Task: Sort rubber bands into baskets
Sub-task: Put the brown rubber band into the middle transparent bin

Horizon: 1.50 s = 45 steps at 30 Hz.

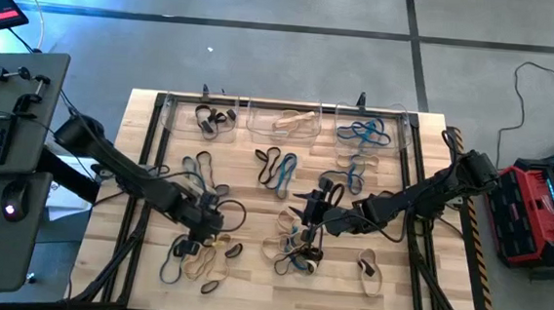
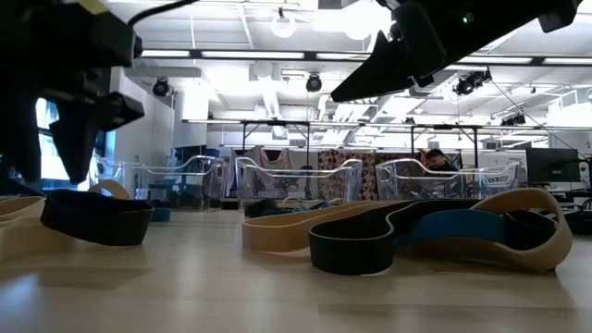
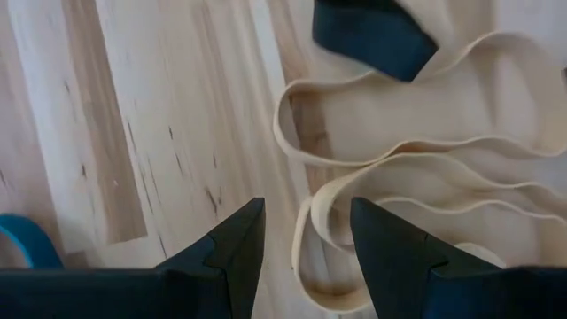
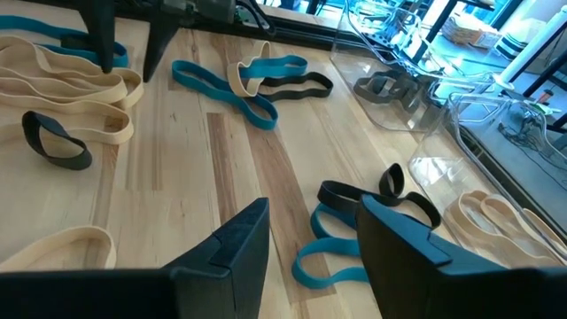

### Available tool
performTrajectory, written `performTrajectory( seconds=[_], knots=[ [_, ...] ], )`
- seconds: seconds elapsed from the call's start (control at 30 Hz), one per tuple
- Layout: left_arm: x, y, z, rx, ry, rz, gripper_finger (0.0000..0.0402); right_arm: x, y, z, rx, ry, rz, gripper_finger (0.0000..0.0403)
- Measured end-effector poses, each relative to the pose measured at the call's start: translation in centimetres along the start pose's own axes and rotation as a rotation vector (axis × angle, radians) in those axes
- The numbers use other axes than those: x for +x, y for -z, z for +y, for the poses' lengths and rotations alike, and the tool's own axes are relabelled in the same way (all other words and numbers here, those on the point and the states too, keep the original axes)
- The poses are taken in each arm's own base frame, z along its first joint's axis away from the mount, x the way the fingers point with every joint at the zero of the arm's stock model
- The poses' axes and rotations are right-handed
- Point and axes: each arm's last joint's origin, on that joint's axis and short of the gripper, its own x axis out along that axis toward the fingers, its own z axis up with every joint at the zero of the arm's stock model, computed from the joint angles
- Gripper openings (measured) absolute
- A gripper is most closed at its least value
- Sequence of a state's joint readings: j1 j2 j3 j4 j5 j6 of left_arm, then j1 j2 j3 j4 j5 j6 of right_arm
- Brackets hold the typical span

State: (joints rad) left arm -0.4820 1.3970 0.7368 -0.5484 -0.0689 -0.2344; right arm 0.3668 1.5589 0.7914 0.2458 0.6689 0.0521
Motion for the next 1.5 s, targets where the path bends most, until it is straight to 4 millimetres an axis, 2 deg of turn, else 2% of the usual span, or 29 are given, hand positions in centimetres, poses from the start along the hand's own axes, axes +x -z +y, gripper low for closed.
performTrajectory(
  seconds=[0.3, 0.43, 0.63, 0.73, 0.93, 1.2, 1.33, 1.5],
  knots=[
    [1.5, 0.2, -0.1, 0.008, -0.001, 0.069, 0.0148, 0.0, 0.0, 0.0, -0.001, 0.0, 0.001, 0.0158],
    [2.0, 0.3, -0.1, 0.033, 0.008, 0.096, 0.011, 0.0, 0.0, 0.0, -0.001, 0.0, 0.001, 0.0158],
    [2.0, 0.4, -0.2, 0.051, 0.042, 0.109, 0.002, 0.0, 0.0, 0.0, -0.001, 0.0, 0.001, 0.0158],
    [1.5, 0.4, -0.2, 0.054, 0.043, 0.104, 0.0006, 0.0, 0.0, 0.0, -0.001, 0.0, 0.001, 0.0158],
    [-0.7, -0.3, -0.2, 0.034, 0.042, 0.082, 0.0002, 0.0, 0.0, 0.0, -0.001, 0.0, 0.001, 0.0158],
    [-4.7, -3.0, -0.2, 0.021, 0.005, -0.02, 0.0003, 0.0, 0.0, 0.0, -0.001, 0.0, 0.001, 0.0158],
    [-6.6, -4.6, 0.5, -0.024, -0.051, -0.088, 0.0003, 0.0, 0.0, 0.0, -0.001, 0.0, 0.001, 0.0158],
    [-8.5, -6.3, 2.5, -0.106, -0.118, -0.157, 0.0003, 0.0, 0.0, 0.0, -0.001, 0.0, 0.001, 0.0158]
  ],
)
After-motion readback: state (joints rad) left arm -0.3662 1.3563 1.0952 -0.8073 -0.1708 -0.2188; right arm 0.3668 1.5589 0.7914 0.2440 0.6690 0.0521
